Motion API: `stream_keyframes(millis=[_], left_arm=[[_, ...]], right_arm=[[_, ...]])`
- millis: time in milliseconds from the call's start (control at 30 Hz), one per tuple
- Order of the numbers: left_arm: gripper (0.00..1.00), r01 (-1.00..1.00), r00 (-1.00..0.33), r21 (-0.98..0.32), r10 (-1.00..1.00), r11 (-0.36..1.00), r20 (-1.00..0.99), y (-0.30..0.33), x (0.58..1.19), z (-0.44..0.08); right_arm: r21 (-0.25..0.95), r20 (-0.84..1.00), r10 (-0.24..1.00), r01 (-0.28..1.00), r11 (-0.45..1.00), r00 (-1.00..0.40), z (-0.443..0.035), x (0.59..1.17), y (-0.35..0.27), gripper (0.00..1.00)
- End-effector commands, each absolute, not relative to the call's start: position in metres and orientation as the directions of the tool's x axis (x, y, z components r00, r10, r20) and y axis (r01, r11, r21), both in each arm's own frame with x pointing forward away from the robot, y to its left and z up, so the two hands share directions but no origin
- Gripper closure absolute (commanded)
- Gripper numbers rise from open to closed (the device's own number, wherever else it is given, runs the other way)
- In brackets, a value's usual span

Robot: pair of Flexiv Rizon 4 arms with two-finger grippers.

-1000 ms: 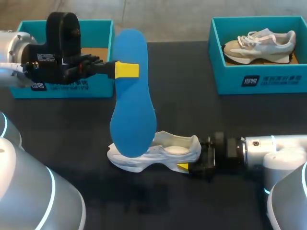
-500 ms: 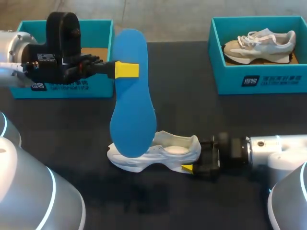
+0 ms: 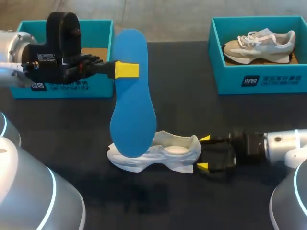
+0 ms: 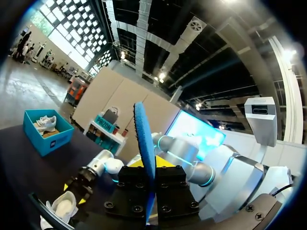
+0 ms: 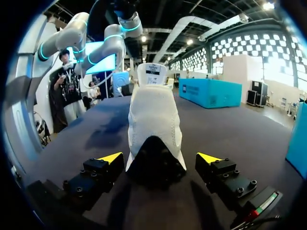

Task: Take the shoe out of the shoebox, open the shoe tongue, remove and reinsert the insole, then place the shoe into the shoebox

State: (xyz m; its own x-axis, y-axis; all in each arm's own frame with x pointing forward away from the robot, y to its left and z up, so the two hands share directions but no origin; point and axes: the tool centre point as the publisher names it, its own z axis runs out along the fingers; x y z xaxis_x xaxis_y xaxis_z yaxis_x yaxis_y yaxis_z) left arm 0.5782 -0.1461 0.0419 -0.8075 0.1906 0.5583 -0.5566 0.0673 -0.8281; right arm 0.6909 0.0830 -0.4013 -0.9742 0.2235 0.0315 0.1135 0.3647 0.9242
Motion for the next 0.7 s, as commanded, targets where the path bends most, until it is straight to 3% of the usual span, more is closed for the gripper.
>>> stream_keyframes(millis=[33,467,700], left_arm=[[1.00,-0.556,-0.808,-0.828,0.191,0.066,0.558,-0.147,0.578,0.041],[1.00,-0.556,-0.808,-0.828,0.191,0.066,0.558,-0.147,0.578,0.041],[1.00,-0.556,-0.808,-0.828,0.191,0.066,0.558,-0.147,0.578,0.041]], right_arm=[[0.844,0.042,0.223,0.155,0.514,-0.974,-0.371,0.684,0.068,0.00],[0.528,0.047,0.211,0.204,0.825,-0.976,-0.328,0.686,0.066,0.00],[0.346,0.068,0.208,0.219,0.912,-0.976,-0.313,0.691,0.081,0.00]])
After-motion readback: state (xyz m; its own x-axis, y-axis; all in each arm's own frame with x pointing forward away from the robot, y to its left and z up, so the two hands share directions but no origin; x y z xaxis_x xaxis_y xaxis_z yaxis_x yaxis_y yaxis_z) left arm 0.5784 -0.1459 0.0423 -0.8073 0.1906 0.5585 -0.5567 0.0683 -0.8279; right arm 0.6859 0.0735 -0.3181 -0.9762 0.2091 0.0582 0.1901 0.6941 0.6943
